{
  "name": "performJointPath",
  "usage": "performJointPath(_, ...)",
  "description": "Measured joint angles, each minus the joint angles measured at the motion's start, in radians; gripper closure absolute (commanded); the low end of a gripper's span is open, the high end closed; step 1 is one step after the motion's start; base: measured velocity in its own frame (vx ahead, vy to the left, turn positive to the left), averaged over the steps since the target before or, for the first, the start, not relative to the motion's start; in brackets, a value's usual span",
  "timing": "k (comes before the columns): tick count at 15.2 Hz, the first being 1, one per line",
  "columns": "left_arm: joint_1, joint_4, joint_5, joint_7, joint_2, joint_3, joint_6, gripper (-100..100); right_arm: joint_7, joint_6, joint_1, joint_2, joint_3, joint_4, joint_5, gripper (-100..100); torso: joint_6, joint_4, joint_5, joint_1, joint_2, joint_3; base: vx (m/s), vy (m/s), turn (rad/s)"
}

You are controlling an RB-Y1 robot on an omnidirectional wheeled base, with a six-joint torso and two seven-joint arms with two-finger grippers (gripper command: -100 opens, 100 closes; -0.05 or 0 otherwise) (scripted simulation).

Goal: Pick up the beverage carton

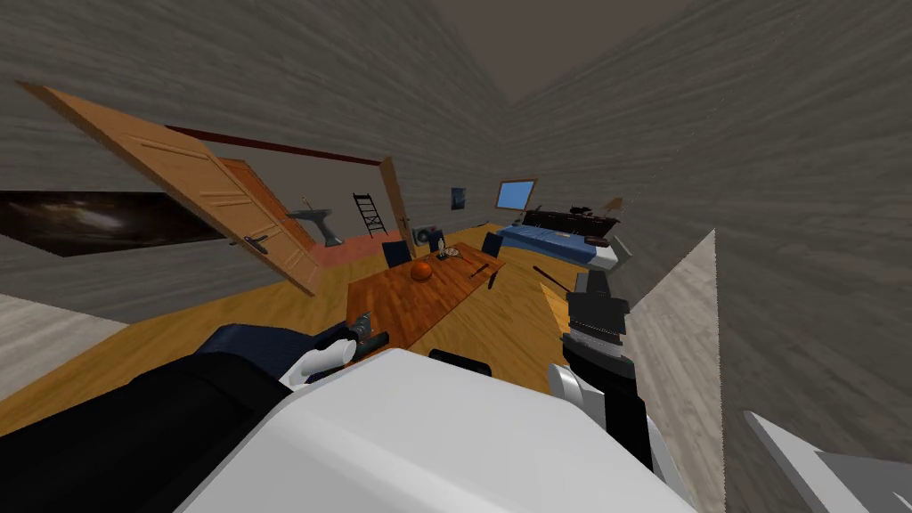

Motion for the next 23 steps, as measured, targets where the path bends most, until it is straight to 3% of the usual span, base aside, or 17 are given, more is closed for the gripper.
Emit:
performJointPath(6,-0.005,0.101,0.046,0.015,0.001,0.035,0.115,-100,0.000,0.000,0.000,0.000,0.000,0.000,0.000,0,0.000,0.000,0.000,0.001,-0.001,0.000,-0.022,0.045,-0.286)
performJointPath(8,-0.018,0.160,0.070,0.018,0.007,0.046,0.149,-100,0.000,0.000,0.000,0.000,0.000,0.000,0.000,0,-0.001,0.000,0.000,0.001,-0.001,-0.001,-0.020,0.050,-0.163)
performJointPath(15,-0.003,0.227,0.111,0.044,-0.004,0.090,0.287,-100,0.000,0.000,0.000,0.000,0.000,0.000,0.000,0,-0.001,0.000,0.000,0.001,-0.001,-0.001,-0.023,0.046,-0.252)
performJointPath(23,-0.014,0.361,0.168,0.057,-0.011,0.130,0.407,-100,0.000,0.000,0.000,0.000,0.000,0.000,0.000,0,-0.001,0.000,0.000,0.001,-0.002,-0.001,-0.024,0.053,-0.257)
